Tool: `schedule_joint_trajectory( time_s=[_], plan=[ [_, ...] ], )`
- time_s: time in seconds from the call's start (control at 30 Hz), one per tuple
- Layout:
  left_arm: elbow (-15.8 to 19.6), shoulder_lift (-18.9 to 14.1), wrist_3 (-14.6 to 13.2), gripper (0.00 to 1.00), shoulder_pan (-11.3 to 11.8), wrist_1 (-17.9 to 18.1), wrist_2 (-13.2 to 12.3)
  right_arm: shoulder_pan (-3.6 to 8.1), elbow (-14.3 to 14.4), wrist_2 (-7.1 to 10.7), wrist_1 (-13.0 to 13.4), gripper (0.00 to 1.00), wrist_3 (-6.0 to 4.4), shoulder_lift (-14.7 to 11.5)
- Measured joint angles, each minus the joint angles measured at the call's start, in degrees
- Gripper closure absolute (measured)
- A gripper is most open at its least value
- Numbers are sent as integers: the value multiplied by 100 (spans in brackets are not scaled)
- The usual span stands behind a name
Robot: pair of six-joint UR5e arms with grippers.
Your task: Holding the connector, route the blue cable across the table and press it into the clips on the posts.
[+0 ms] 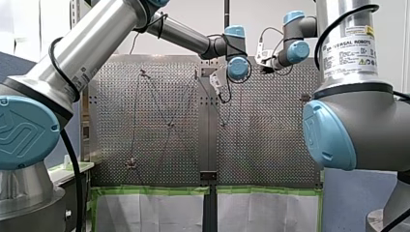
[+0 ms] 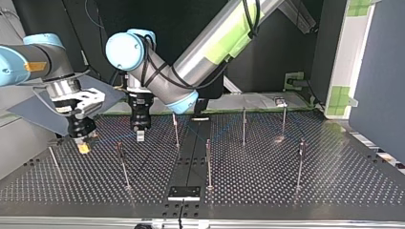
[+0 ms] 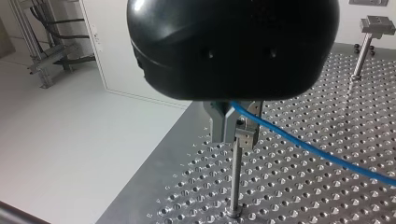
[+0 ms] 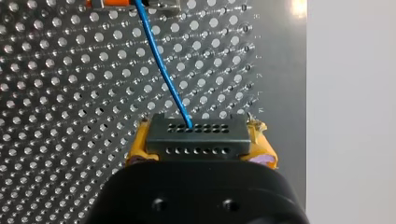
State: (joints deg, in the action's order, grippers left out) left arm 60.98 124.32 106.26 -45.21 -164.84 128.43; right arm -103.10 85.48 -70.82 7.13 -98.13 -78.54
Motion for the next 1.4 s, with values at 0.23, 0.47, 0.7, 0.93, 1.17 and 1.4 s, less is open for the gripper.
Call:
schedule_joint_trajectory(
  time_s=[0.23, 0.47, 0.7, 0.93, 1.17, 1.4],
  plan=[
    [0, 0, 0, 100, 0, 0, 0, -94, 26, -158, 7, 100, -5, 7],
    [0, 0, 0, 100, 0, 0, 0, -109, 34, -177, 9, 100, -7, 8],
    [0, 0, 0, 100, 0, 0, 0, -110, 35, -179, 9, 100, -6, 9],
    [0, 0, 0, 100, 0, 0, 0, -110, 35, -179, 9, 100, -7, 9],
    [0, 0, 0, 100, 0, 0, 0, -111, 35, -178, 9, 100, -7, 9],
    [0, 0, 0, 100, 0, 0, 0, -110, 36, -178, 9, 100, -7, 9]
  ],
)
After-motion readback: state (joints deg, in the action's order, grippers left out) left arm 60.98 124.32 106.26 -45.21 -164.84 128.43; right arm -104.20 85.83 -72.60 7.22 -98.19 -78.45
